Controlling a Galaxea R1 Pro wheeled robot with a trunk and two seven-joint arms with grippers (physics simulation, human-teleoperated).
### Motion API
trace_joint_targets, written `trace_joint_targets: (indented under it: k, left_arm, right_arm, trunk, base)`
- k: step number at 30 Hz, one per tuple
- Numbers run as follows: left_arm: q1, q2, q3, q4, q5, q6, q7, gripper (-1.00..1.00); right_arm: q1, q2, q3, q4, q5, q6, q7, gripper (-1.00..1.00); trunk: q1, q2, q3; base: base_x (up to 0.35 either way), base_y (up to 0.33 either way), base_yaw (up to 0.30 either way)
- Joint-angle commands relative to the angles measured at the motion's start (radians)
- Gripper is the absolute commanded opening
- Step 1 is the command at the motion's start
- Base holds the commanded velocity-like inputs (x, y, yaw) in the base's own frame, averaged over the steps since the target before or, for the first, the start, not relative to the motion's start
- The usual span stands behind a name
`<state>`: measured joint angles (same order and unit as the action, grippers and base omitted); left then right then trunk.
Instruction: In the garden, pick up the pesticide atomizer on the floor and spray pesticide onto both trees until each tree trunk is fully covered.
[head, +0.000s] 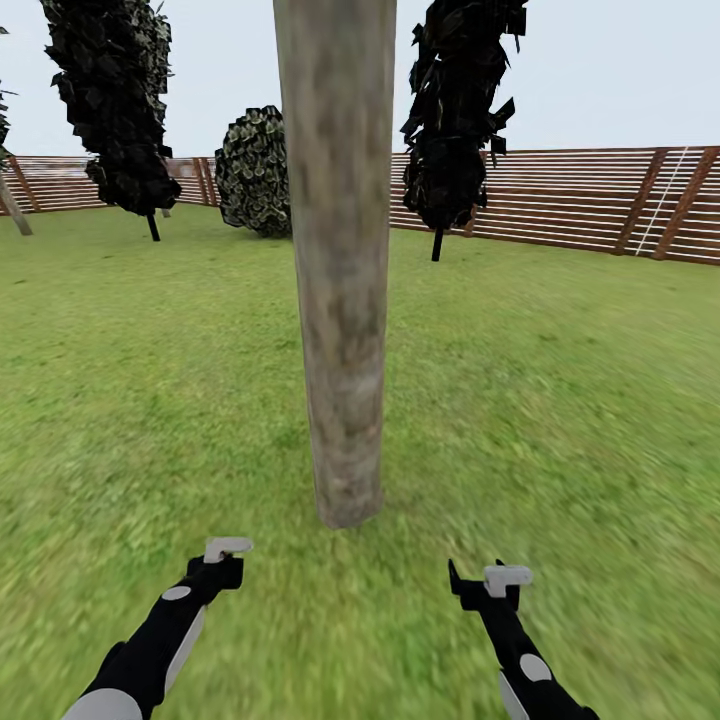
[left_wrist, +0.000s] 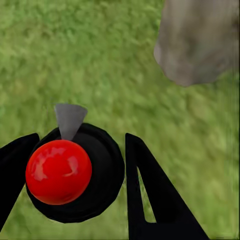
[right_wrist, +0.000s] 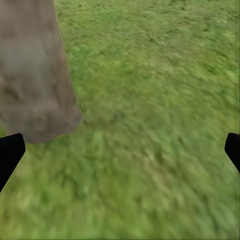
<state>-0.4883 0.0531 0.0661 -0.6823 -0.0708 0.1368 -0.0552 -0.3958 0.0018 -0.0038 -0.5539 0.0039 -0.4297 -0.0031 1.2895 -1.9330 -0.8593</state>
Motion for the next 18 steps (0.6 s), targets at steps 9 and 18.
trace_joint_targets:
  k: [9,18]
  left_arm:
    - [-0.001,0.102,0.001,0.000,-0.015,0.000,-0.407,-1.00]
    - [-0.012,0.181,0.003,0.001,-0.323,-0.002,-0.713,-1.00]
  right_arm:
    - [-0.003,-0.002,0.043,-0.005,0.006,0.006,0.038,1.00]
    - [-0.162,0.001,0.238,-0.053,0.187,0.287,0.375,1.00]
  trunk:
    - [0.000,0.000,0.000]
    - [0.000,0.000,0.000]
  base:
    - [0.002,-0.001,0.000]
    - [0.000,0.000,0.000]
